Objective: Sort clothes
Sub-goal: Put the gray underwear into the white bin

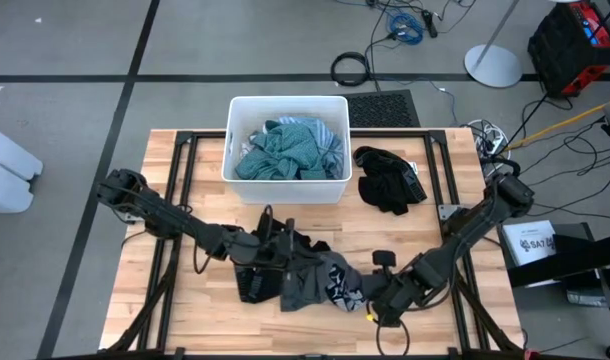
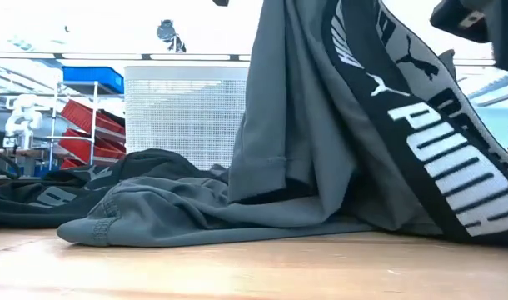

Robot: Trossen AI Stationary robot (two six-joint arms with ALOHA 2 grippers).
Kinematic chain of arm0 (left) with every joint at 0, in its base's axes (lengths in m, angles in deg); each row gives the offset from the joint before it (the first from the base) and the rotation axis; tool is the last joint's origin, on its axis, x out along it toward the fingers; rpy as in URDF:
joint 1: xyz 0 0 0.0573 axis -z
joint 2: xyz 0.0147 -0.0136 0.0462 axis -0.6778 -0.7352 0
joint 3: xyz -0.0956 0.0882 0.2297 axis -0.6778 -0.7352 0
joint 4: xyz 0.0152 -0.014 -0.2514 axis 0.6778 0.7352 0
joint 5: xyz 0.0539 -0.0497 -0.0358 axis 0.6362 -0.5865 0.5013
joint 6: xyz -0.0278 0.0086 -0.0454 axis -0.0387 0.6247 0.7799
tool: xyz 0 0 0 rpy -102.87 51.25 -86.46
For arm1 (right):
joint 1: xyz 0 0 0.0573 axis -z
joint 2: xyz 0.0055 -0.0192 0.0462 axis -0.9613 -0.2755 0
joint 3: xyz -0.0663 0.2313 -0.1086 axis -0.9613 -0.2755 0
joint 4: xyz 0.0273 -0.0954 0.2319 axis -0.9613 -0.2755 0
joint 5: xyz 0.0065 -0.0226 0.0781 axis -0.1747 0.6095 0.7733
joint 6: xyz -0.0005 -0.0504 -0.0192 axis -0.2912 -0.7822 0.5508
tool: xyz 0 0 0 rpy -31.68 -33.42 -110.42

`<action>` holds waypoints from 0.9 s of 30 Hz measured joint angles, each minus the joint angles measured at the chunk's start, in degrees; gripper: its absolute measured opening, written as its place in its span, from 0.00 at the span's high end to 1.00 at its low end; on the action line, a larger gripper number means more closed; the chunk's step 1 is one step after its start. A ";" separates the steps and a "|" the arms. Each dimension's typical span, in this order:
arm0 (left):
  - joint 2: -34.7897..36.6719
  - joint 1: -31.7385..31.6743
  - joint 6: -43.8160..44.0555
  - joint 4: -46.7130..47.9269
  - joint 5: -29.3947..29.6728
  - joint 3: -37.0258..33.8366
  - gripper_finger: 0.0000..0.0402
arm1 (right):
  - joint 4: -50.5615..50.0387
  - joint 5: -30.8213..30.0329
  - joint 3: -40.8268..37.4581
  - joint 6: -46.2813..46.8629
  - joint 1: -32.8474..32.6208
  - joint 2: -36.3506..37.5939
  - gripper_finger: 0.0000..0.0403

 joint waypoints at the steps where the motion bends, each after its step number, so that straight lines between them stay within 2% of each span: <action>1: 0.00 0.03 0.01 0.63 -1.13 0.00 0.99 | -0.98 -0.08 -0.03 0.33 -0.43 0.02 0.67; 5: 0.00 0.07 0.15 2.06 -5.45 0.00 0.99 | -1.44 -1.04 -2.00 0.73 -2.24 -0.01 0.58; 8: 0.00 0.05 1.44 2.15 -7.41 0.00 0.99 | -0.77 -1.24 -4.16 -3.72 -3.57 -0.01 0.54; 18: 0.00 0.05 1.46 2.64 -7.67 0.00 1.00 | 3.52 -3.38 -12.32 -39.69 -4.52 -0.06 0.52; 23: 0.00 0.05 1.46 2.82 -7.69 -0.02 1.00 | 7.91 -9.38 -14.34 -51.18 -4.30 -1.12 0.52; 27: 0.00 0.05 1.44 3.04 -7.69 -0.02 1.00 | 10.89 -9.89 -14.99 -56.26 -3.63 -3.41 0.52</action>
